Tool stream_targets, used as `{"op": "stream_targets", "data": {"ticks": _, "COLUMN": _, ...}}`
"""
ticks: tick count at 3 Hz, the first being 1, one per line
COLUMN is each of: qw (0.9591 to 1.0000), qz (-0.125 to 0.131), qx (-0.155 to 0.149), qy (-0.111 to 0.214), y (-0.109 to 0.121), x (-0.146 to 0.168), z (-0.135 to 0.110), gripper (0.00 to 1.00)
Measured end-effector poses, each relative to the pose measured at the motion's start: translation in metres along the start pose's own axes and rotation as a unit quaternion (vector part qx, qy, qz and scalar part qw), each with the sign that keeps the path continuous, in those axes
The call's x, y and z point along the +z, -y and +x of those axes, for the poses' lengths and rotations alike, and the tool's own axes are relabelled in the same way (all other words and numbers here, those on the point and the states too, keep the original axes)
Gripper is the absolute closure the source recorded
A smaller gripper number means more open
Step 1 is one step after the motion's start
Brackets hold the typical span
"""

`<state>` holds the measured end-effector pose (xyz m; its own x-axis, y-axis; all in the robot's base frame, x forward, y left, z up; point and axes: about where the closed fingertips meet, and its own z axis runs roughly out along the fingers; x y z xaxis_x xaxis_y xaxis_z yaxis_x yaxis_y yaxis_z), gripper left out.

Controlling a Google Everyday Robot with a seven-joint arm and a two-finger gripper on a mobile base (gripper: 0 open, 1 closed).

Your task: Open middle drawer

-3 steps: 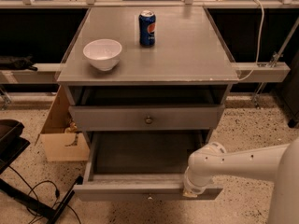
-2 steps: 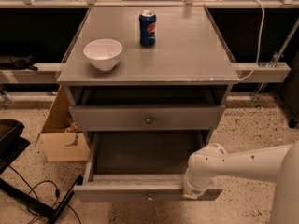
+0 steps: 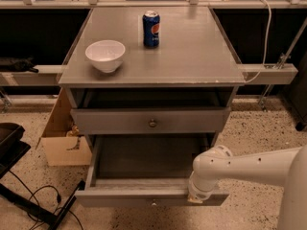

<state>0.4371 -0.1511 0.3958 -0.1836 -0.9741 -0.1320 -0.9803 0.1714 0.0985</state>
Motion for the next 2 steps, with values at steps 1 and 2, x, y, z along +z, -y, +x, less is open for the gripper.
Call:
{"op": "stream_targets", "data": {"ticks": 1, "qw": 1.0000, "qz": -0.008, "qx": -0.002, "qy": 0.000, "y": -0.0052, "x": -0.0025, "z": 0.0013, "gripper": 1.00}}
{"op": "stream_targets", "data": {"ticks": 2, "qw": 1.0000, "qz": -0.008, "qx": -0.002, "qy": 0.000, "y": -0.0011, "x": -0.0029, "z": 0.0009, "gripper": 1.00}}
